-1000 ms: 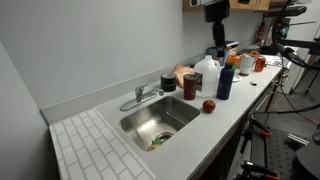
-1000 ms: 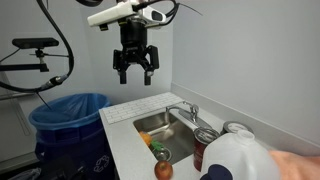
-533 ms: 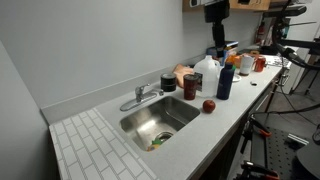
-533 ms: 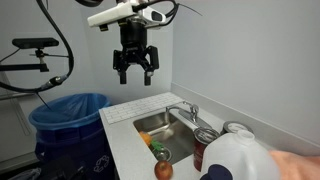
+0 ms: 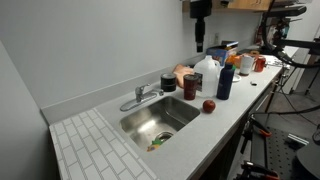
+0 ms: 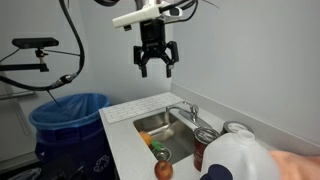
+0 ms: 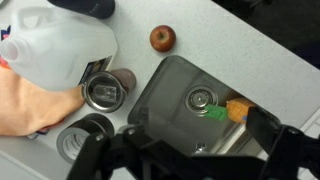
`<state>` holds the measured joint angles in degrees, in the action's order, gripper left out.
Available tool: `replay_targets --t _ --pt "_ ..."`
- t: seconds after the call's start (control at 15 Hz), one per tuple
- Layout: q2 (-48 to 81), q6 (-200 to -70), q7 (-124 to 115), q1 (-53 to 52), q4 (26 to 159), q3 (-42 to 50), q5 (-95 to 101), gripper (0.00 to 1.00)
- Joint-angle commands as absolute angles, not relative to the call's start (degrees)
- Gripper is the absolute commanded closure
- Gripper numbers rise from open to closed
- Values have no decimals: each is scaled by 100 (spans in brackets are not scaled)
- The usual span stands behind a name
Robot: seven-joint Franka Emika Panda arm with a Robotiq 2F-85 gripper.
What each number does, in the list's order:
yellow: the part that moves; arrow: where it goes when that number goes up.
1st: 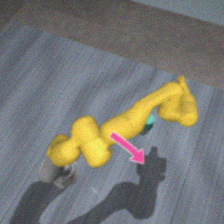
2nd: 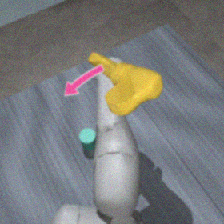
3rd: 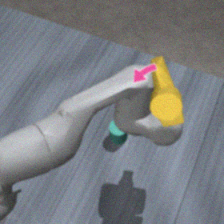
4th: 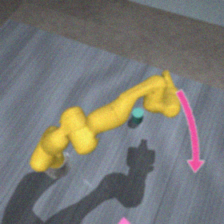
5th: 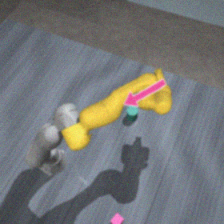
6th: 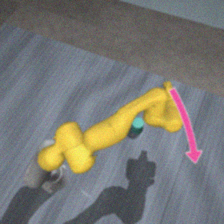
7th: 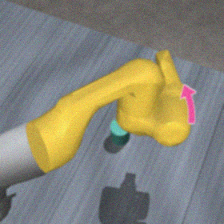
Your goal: Turn the tap to the left
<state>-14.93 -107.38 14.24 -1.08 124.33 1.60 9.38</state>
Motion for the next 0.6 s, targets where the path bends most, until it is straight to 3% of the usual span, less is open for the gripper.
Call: replay_targets --t 0.0,0.53 --pt "-1323 -10819 1463 -89 12274 165 930 0" --pt "-655 -11094 1436 -162 11785 62 911 0"
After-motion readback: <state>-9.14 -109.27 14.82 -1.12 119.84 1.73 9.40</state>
